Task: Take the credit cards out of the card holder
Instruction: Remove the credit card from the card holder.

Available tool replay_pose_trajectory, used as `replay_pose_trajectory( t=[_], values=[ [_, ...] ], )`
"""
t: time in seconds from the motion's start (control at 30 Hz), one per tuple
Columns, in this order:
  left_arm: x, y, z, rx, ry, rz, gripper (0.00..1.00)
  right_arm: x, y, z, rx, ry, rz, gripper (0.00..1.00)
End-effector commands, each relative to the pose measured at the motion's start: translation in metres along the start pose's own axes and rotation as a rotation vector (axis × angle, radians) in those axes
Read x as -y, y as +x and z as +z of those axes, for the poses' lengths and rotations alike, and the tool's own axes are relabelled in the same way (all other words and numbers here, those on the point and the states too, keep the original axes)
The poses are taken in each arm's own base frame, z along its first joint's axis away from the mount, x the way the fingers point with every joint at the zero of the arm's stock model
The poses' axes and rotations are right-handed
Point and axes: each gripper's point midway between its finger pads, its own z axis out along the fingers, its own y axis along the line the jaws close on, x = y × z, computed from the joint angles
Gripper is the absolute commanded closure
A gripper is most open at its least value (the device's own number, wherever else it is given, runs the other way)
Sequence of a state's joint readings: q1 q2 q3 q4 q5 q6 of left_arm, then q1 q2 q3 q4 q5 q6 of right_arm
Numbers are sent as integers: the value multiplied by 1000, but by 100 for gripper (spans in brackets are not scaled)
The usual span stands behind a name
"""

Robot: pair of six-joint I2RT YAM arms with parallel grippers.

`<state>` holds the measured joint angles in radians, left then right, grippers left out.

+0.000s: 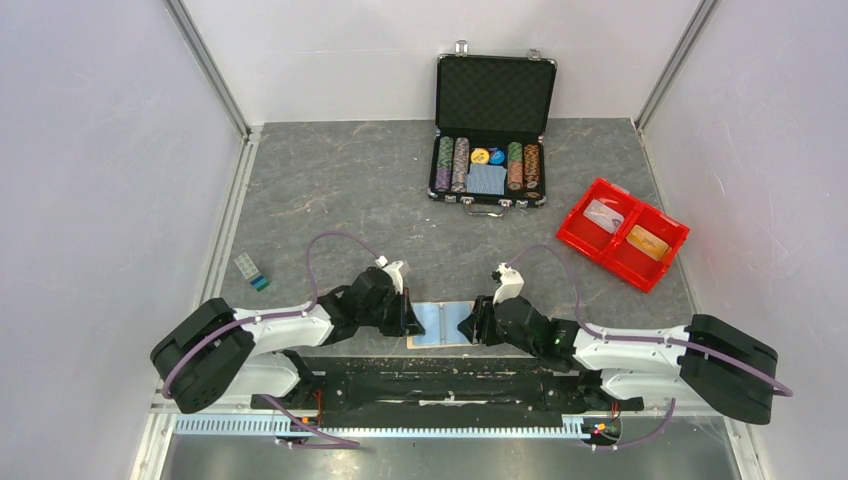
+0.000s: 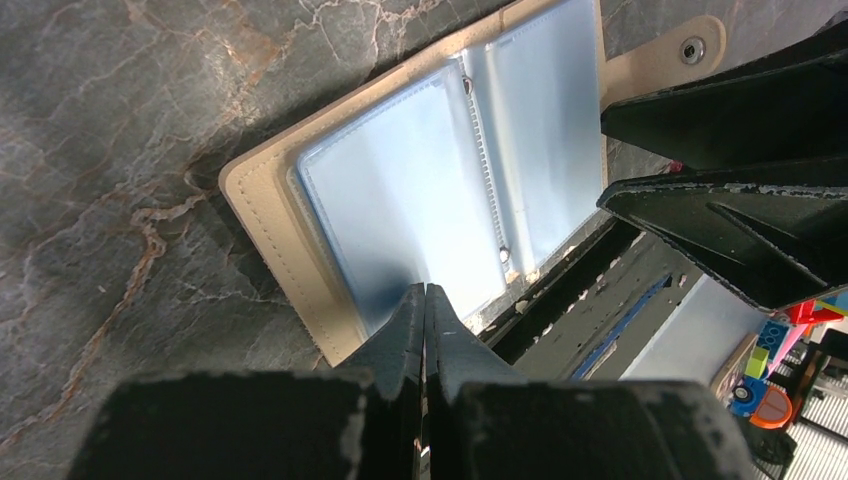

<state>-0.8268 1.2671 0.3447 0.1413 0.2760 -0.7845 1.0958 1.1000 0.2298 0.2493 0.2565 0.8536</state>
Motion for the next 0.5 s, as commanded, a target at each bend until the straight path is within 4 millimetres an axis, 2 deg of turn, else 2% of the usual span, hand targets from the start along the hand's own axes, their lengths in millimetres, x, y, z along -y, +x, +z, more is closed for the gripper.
replay_pose_trajectory(
  t=[0.0, 0.4, 0.47],
  values=[
    [3, 2, -1, 1, 22, -20, 97, -20, -10, 2, 24, -61, 28, 53],
    [2, 3, 0, 2, 24, -16, 98, -33, -12, 2, 26, -119, 54, 55],
    [3, 3, -1, 4, 25, -17, 98, -36, -14, 1, 32, -130, 56, 58]
  ],
)
